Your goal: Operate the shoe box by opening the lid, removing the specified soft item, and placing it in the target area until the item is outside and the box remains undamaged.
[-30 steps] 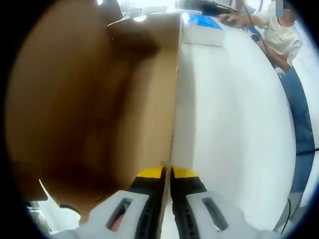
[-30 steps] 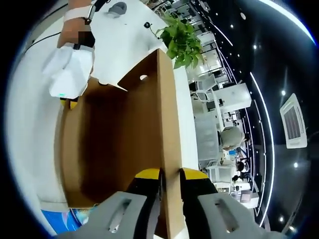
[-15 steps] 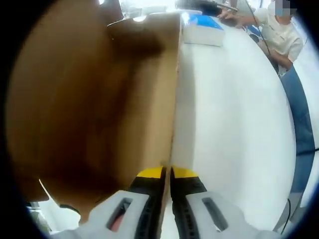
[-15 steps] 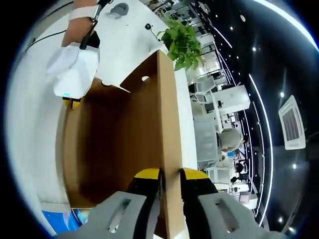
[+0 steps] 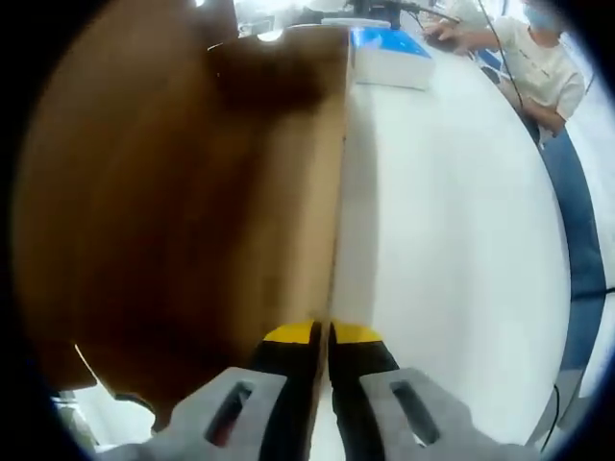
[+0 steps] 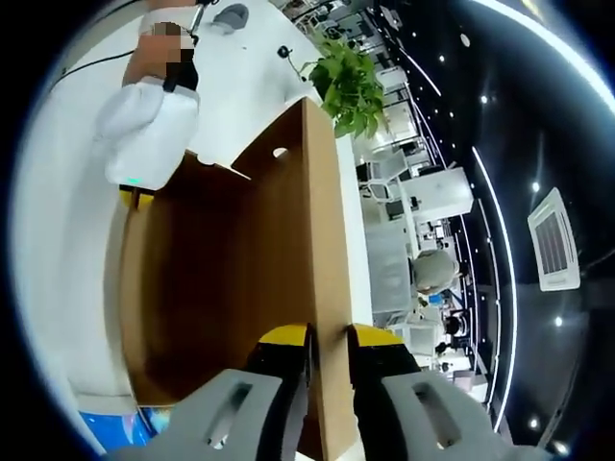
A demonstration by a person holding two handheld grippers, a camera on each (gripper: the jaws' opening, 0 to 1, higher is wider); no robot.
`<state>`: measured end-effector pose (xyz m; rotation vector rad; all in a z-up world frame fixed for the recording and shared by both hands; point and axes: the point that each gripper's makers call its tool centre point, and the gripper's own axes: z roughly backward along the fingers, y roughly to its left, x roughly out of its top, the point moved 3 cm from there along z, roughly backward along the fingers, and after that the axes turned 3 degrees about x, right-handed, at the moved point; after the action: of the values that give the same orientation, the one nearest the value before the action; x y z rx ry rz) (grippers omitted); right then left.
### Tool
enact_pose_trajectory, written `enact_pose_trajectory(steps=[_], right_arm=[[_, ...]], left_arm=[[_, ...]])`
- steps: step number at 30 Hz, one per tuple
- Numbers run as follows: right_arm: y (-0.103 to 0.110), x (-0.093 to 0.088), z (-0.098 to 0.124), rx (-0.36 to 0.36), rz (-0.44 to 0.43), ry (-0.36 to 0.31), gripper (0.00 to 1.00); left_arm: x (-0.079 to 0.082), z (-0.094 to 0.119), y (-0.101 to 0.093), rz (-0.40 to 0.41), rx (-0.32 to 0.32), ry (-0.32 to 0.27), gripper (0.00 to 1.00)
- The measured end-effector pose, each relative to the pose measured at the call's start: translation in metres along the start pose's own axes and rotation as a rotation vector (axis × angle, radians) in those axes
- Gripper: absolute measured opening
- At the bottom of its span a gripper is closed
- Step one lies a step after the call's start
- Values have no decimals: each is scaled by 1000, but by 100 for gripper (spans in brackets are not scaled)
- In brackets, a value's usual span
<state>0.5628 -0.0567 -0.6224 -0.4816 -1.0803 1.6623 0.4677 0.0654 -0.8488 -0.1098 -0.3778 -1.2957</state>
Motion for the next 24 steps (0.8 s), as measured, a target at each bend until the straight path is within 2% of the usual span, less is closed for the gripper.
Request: enact_pose_trajectory(steps=[24], right_arm=[[18,4,12,-51,5,-38,14]], left_arm=[[1,0,-1,-6,-7,-3,4]])
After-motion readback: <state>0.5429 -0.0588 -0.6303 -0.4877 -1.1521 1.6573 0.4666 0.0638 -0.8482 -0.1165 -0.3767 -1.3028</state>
